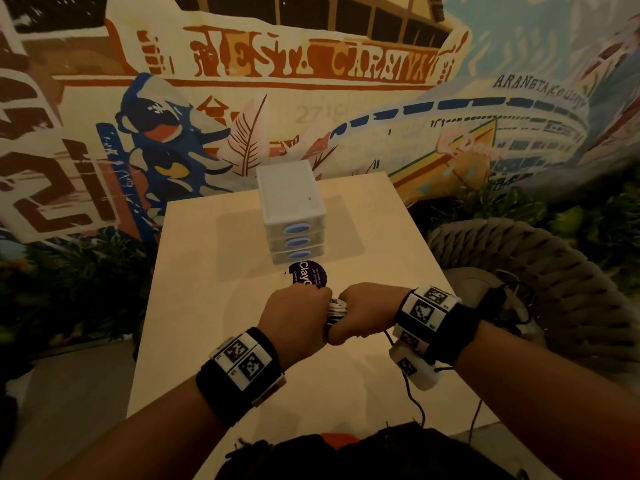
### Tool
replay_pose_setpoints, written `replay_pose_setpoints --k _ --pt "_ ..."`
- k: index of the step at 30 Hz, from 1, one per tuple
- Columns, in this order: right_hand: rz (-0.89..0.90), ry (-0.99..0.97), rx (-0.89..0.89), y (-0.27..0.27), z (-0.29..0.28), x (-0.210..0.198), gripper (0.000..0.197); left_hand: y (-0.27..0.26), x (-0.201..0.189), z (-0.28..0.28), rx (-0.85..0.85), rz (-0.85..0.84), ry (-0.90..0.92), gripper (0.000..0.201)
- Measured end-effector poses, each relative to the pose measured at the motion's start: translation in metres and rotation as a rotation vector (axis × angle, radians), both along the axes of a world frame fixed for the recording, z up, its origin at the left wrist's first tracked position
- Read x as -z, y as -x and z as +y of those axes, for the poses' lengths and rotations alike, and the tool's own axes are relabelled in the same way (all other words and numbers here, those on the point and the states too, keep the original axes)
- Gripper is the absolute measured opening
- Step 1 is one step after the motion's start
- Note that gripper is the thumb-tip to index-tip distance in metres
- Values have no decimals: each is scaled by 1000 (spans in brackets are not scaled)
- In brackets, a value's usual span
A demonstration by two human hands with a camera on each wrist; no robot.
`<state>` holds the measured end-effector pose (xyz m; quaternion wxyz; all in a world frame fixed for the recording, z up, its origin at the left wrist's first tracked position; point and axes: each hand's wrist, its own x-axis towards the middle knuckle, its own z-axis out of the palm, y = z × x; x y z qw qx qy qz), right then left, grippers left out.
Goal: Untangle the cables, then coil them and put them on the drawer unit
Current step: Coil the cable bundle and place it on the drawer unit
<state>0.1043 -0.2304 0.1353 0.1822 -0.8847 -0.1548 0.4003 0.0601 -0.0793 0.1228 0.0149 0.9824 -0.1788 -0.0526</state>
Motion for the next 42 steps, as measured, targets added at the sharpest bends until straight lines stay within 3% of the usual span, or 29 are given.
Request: replay_pose_setpoints --k 4,8,12,16,19,21,24,27,30,32,35,38,42 --pt "-52 45 -94 7 5 0 42 -1 -1 -4 43 83 -58 29" --pt "-105 64 -113 12 6 3 32 3 0 -6 42 84 -71 18" --pt "-124 25 -112 11 -2 -1 31 5 1 -2 35 34 23 37" --pt "-192 -111 -56 2 -22 -9 20 1 -4 21 67 -20 324 90" --pt "-249 -284 51 -3 -36 -15 18 -5 -4 40 -33 -11 725 97" --pt "-197 -441 123 -4 -38 -17 16 -7 0 44 -121 119 1005 99" --pt "-98 -606 152 0 -34 -16 23 -6 6 43 -93 364 1305 109" --pt "-9 -698 179 5 -28 -11 25 -6 4 41 36 502 1375 113" --pt "66 -749 156 7 -26 -8 21 -9 -5 39 88 519 1371 114" --pt "133 -809 141 9 -24 -11 13 -11 -10 35 101 498 1349 108" --pt "245 -925 127 15 -20 -18 18 -8 -8 25 119 437 1350 87" --pt "337 -987 149 18 -15 -20 38 -3 -5 12 118 533 1535 58" --pt "466 -1008 185 14 -15 -23 37 3 -12 -4 73 634 1784 77"
